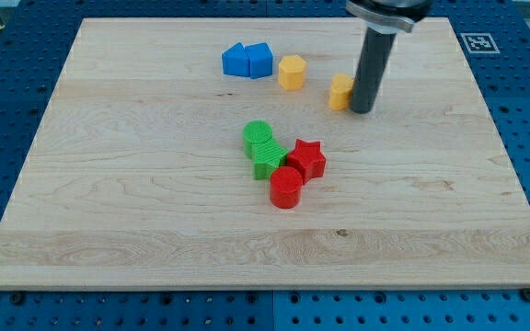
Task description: Move the arm to the left bottom of the blue triangle
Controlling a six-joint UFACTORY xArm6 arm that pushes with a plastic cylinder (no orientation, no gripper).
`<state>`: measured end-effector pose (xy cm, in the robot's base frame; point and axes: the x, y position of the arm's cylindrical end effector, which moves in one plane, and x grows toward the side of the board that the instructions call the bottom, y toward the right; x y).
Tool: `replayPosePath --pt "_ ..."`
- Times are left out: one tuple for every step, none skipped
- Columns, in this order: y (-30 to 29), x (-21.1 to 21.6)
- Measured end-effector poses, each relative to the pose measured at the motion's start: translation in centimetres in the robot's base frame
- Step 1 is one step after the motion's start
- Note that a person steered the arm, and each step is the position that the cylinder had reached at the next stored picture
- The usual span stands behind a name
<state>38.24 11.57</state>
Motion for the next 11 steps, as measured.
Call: replayPosePath --pt "-2.5 -1.4" --pt "-5.2 -2.7" --pt "-7.7 -2.9" --pt "-10.3 -3.0" --pt "-12.1 -3.0" --pt "-13.7 -3.0" --pt "-13.7 -3.0" --pt "-13.7 -3.0" --pt "-13.7 -3.0" --pt "-13.8 -3.0" --pt "-15.6 -2.9"
